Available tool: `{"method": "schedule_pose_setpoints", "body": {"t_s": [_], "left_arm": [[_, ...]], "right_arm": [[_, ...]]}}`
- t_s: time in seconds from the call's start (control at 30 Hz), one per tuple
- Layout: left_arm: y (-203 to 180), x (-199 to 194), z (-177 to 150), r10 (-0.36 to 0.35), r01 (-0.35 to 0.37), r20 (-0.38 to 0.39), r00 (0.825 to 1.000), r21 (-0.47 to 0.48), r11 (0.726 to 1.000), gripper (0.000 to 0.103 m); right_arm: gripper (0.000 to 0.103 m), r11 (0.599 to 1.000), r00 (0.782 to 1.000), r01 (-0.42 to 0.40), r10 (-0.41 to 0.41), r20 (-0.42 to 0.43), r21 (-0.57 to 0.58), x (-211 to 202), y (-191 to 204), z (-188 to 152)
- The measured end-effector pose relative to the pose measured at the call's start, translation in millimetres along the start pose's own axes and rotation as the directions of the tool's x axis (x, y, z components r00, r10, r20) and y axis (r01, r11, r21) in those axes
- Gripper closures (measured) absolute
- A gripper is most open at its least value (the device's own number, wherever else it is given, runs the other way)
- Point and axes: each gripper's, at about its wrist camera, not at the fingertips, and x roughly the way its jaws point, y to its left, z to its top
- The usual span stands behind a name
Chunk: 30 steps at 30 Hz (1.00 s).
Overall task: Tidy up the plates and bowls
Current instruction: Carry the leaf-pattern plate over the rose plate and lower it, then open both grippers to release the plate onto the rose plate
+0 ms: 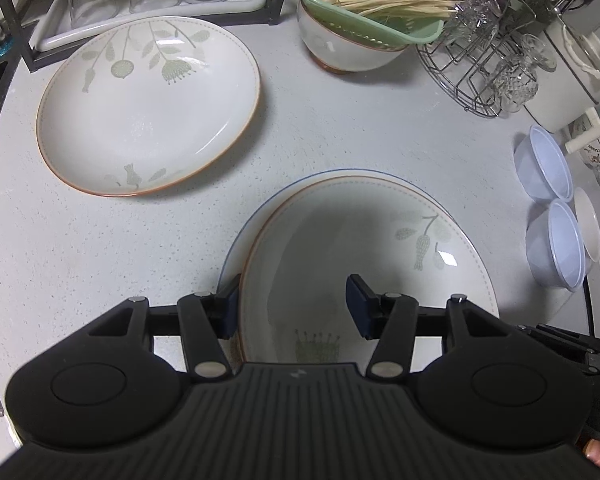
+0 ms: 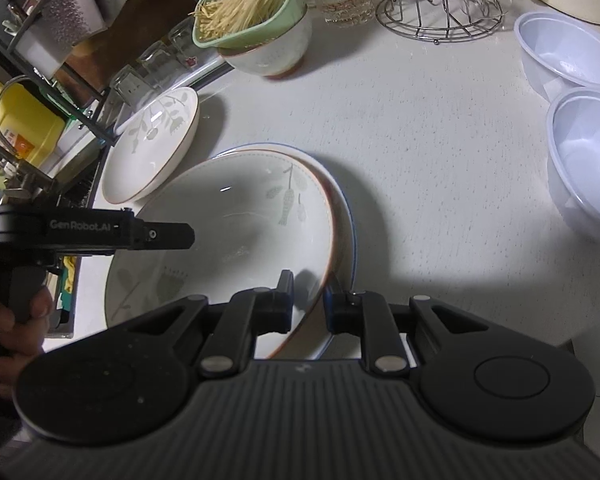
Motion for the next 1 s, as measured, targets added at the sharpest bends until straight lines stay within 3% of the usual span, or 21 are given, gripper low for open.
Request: {"method": "schedule_pose_setpoints", "body": {"t_s": [0.2,0.47,0.73,0.87,1.0], "left_arm": [[-6,3,3,0.003,-0.003,0.001,1.000,-0.034,0.999,0.032],[8,-1,9,-0.039,0.040,0.007,0.999,-0.173,0.984,0.030],[19,-20,14,-0.025,0.029,0.026,0.999,-0.191,0.981,0.031],[12,-29,15,0.015,-0.009,0.051,0.999,-0.132,0.991,0.031],[5,-41,12,0.006,0.003,0.079,0.997,-0.109,0.994,0.031]], "right_arm": [[0.085,0.998,0.999,-0.039,0.039,0.000,0.042,3,-10,3],[0.085,0.998,0.999,-0.040,0.040,0.007,0.041,8,-11,5],[0.086,1.000,1.000,-0.012,0.012,0.017,0.014,14,-6,8],[0.086,1.000,1.000,-0.016,0.015,0.013,0.015,17,-5,7],[0.086,0.999,0.999,0.021,-0.020,0.035,-0.024,11,1,8]]}}
